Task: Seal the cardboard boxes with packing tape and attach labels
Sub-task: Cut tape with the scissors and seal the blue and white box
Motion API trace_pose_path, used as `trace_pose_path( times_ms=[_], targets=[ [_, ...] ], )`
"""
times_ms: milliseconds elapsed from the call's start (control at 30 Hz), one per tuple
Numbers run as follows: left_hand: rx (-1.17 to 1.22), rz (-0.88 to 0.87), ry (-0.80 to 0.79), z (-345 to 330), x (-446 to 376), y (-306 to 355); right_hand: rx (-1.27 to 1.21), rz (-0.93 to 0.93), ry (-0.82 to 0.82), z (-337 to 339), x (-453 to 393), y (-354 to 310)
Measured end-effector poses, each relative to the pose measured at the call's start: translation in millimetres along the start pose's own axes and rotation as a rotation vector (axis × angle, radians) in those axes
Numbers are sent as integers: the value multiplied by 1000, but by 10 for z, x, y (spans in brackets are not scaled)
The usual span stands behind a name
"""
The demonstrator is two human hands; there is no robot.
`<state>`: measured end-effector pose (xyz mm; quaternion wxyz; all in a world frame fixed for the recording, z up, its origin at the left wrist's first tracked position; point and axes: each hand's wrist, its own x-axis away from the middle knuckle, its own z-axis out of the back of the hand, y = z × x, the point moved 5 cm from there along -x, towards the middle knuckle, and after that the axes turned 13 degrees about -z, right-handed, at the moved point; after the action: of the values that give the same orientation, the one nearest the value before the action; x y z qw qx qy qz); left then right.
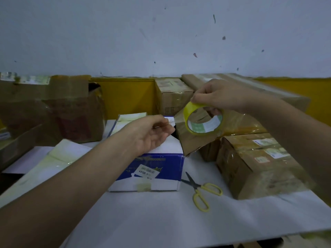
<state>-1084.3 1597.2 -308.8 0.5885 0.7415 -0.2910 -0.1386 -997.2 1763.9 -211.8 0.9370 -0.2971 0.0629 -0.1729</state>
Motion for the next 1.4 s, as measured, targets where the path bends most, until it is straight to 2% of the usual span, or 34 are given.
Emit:
trace_pose_path(
  times_ms=[200,333,433,700,1000,1100,1233,1400],
  targets=[
    [-232,-43,-16,-129,-12,-101,188,-62,9,40,66,151],
    [-465,-169,63,-214,-77,-116,282,-35,18,88,81,171],
    [-597,-265,23,-321,-85,-133,403,25,14,92,57,109],
    [-676,-321,70,-415,-114,-324,715,126,15,5,-12,-40],
    [-851,-459,118,-475,-181,-402,1039,222,96,-125,-192,-196],
    [-853,-460,135,-475,-217,-402,1119,258,168,-132,-219,-276],
    [-894,-457,152,-477,-252,-423,1196,287,151,-235,-178,-331],
    [-1104,-422,145,-510,-301,-460,1249,371,180,-378,-117,-350]
  ],
)
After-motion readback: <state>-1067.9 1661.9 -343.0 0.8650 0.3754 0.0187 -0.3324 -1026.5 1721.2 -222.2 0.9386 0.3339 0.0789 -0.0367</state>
